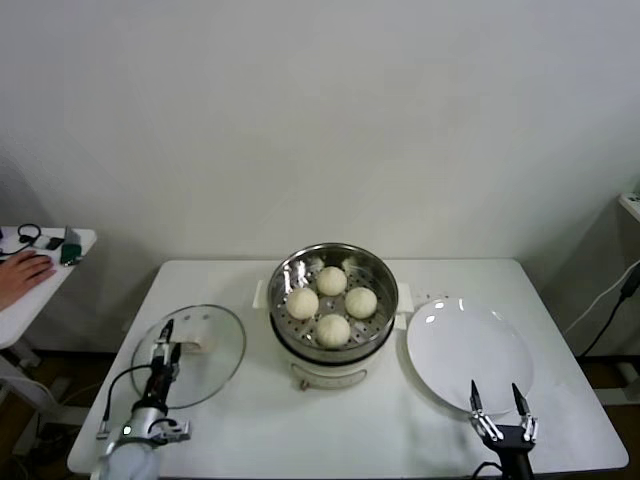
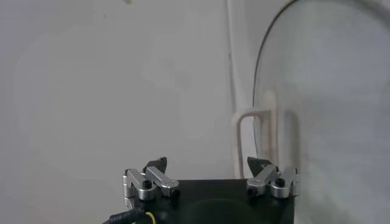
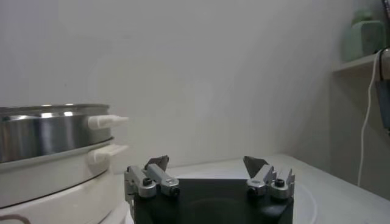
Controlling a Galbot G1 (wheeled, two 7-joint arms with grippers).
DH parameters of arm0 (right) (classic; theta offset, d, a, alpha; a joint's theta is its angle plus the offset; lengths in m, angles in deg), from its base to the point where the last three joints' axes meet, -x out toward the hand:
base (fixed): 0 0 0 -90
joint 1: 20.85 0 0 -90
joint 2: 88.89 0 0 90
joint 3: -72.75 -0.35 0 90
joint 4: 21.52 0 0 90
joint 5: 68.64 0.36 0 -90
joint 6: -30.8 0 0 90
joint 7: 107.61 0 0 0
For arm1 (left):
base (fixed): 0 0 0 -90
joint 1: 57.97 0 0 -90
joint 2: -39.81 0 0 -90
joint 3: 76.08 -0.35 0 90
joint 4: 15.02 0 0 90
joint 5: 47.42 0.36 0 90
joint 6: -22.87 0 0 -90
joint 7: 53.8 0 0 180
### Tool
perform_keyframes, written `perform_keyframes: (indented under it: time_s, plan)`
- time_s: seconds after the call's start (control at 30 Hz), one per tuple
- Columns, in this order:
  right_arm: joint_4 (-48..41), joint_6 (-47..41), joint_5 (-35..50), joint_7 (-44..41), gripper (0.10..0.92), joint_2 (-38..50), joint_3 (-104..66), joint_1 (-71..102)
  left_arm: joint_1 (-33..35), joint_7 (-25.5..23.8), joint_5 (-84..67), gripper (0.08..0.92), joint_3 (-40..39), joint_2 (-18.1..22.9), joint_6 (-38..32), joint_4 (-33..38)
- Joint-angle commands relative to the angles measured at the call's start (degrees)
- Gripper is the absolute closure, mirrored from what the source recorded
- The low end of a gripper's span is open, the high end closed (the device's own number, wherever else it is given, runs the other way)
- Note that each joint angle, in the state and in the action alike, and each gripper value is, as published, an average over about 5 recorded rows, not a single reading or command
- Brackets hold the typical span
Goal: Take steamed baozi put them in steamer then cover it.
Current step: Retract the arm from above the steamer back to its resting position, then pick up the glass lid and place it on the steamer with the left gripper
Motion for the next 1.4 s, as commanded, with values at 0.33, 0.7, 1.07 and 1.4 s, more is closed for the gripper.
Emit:
perform_keyframes:
  time_s: [0.33,0.7,1.07,1.4]
  plan:
    - [-0.42,0.47,-0.27,-0.08,0.203,-0.5,0.06,0.09,-2.26,0.26,0.89,0.324,-0.72,0.26,0.11,-3.29]
    - [0.02,0.52,-0.5,-0.14,0.203,-0.77,-0.35,0.25,-2.39,0.3,1.1,0.645,-0.94,1.39,0.52,-3.94]
    - [0.36,0.45,-1.04,0.16,0.203,-0.77,-1.2,0.2,-0.71,-1.62,-4.38,0.864,-1.18,0.24,2.7,4.84]
    - [1.26,-2.15,-4.82,3.39,0.203,-1.17,-2.57,0.11,4.34,-14.32,-19.8,0.864,-2.73,-9.9,15.82,27.84]
